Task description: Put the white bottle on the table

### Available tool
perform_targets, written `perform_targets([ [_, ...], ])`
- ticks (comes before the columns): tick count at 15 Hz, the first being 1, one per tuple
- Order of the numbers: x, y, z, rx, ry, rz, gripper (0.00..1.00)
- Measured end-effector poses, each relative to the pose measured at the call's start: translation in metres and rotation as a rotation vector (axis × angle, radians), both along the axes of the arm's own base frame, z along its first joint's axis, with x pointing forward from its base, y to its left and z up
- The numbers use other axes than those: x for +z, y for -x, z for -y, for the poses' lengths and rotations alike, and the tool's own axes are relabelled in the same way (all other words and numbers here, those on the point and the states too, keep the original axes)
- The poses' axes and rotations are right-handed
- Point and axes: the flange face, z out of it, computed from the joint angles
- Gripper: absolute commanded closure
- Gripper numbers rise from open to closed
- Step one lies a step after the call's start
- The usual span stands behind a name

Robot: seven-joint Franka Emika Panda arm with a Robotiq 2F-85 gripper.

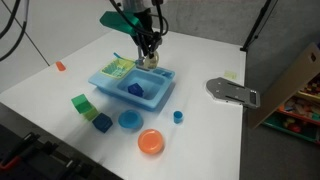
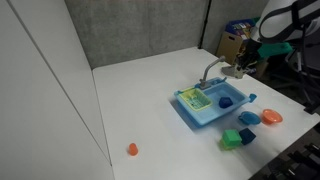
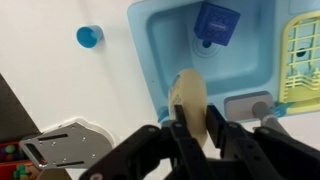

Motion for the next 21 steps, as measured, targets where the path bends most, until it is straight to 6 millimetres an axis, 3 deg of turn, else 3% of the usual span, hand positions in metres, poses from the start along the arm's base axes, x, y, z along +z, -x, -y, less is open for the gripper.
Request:
perform_targets([
  [6, -0.005, 0.013, 0.061, -0.095, 0.029, 0.023, 0.91],
  [13, -0.026, 0.024, 0.111, -0.182, 0.048, 0.076, 0.91],
  [14, -0.028, 0.026, 0.115, -0.196, 0.046, 0.082, 0.92],
  [15, -0.03, 0.027, 0.118, -0.206, 0.036, 0.084, 0.74],
  [20, -0.032, 0.024, 0.111, -0.203, 0.005, 0.091, 0.74],
  [21, -0.032, 0.024, 0.111, -0.203, 0.005, 0.091, 0.92],
])
